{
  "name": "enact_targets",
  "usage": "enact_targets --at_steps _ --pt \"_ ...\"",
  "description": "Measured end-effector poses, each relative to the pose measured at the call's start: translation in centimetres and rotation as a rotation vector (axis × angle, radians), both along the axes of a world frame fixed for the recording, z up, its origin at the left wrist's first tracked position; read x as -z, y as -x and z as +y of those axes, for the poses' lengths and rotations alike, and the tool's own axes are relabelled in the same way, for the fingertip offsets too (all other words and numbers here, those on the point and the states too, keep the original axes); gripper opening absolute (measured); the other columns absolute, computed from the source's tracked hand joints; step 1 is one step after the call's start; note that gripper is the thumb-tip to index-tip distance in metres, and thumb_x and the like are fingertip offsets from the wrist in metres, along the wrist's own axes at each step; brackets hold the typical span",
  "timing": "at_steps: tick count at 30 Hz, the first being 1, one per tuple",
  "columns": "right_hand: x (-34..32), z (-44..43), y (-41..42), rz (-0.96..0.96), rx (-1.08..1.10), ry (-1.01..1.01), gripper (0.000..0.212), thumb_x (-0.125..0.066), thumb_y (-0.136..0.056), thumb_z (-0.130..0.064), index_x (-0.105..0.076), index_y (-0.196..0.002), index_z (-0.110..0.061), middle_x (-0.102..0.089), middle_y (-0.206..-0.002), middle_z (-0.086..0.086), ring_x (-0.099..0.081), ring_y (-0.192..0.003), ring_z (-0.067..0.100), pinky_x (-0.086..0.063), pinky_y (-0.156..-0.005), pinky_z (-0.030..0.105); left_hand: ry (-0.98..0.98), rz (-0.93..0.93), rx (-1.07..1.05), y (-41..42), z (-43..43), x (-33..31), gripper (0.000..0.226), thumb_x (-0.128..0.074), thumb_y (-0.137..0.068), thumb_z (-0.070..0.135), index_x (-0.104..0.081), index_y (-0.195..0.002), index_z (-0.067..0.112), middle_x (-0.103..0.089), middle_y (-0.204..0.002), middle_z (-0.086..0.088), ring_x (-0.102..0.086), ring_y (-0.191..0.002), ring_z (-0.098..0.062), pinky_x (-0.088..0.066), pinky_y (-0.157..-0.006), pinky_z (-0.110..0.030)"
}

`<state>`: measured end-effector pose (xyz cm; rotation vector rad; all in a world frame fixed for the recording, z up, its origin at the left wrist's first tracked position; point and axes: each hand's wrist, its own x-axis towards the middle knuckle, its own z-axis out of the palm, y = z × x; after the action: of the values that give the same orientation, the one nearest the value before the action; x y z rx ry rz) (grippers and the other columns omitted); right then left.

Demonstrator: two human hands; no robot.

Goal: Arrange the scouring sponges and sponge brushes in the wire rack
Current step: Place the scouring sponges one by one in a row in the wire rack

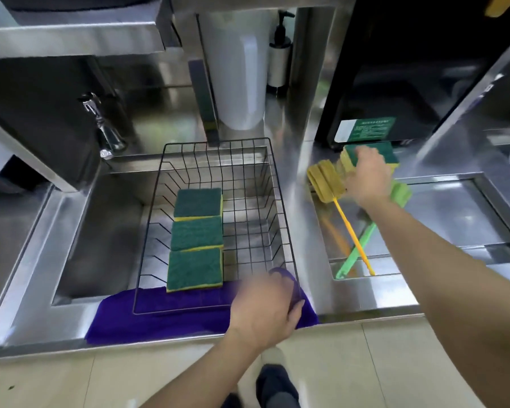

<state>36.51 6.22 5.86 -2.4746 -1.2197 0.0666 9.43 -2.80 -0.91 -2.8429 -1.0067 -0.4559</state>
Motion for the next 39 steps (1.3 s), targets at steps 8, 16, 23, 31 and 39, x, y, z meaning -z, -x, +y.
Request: enact_targets --at_steps 8,16,23,31,39 --pt "2.1 0.9 -3.2 -0.093 0.040 0.268 0.080 -0.055 -0.084 -0.047 -0.018 -0.145 -0.011 -0.034 -0.145 0.019 -0.031 -0.133 0.036 -0.025 -0.106 0.052 -0.001 -0.008 -0.008 0.0 -0.1 -0.2 0.037 -0.050 -0.084 0.046 -0.064 -0.087 0.012 -0.061 -0.077 -0.004 -0.057 -0.068 -0.025 -0.045 -0.060 -0.034" --pt "1.1 0.8 -3.5 0.006 0.131 0.331 0.061 -0.065 -0.077 -0.021 -0.033 -0.129 -0.022 -0.030 -0.135 0.022 -0.037 -0.118 0.042 -0.038 -0.092 0.050 -0.007 -0.009 -0.010 0.1 -0.1 -0.1 0.037 -0.051 -0.084 0.047 -0.064 -0.085 0.013 -0.061 -0.078 -0.003 -0.056 -0.068 -0.023 -0.045 -0.059 -0.036" --pt "1.0 0.4 -2.0 0.227 0.091 0.221 0.040 -0.049 -0.084 0.000 -0.045 -0.119 -0.019 -0.020 -0.142 0.020 -0.059 -0.085 0.049 -0.056 -0.070 0.046 -0.001 -0.013 -0.002 0.4 -0.1 -0.2 0.039 -0.048 -0.083 0.050 -0.063 -0.086 0.013 -0.060 -0.076 -0.003 -0.055 -0.067 -0.023 -0.044 -0.057 -0.034" --pt "0.3 -0.6 -0.8 0.093 0.336 0.121 0.027 -0.049 -0.085 -0.020 -0.051 -0.110 -0.011 -0.044 -0.123 0.025 -0.056 -0.099 0.047 -0.038 -0.096 0.050 -0.051 -0.016 0.015 2.4 0.7 0.0 0.048 -0.047 -0.083 0.056 -0.063 -0.096 0.013 -0.060 -0.080 -0.002 -0.055 -0.070 -0.023 -0.044 -0.064 -0.035" --pt "0.0 -0.8 -1.1 0.288 0.381 0.135 0.036 -0.057 -0.081 -0.012 -0.050 -0.112 0.006 -0.060 -0.110 0.025 -0.056 -0.109 0.043 -0.046 -0.091 0.049 -0.080 -0.036 -0.019 5.9 2.0 0.2 0.049 -0.049 -0.083 0.057 -0.056 -0.102 0.012 -0.060 -0.084 -0.003 -0.053 -0.071 -0.024 -0.045 -0.066 -0.037"
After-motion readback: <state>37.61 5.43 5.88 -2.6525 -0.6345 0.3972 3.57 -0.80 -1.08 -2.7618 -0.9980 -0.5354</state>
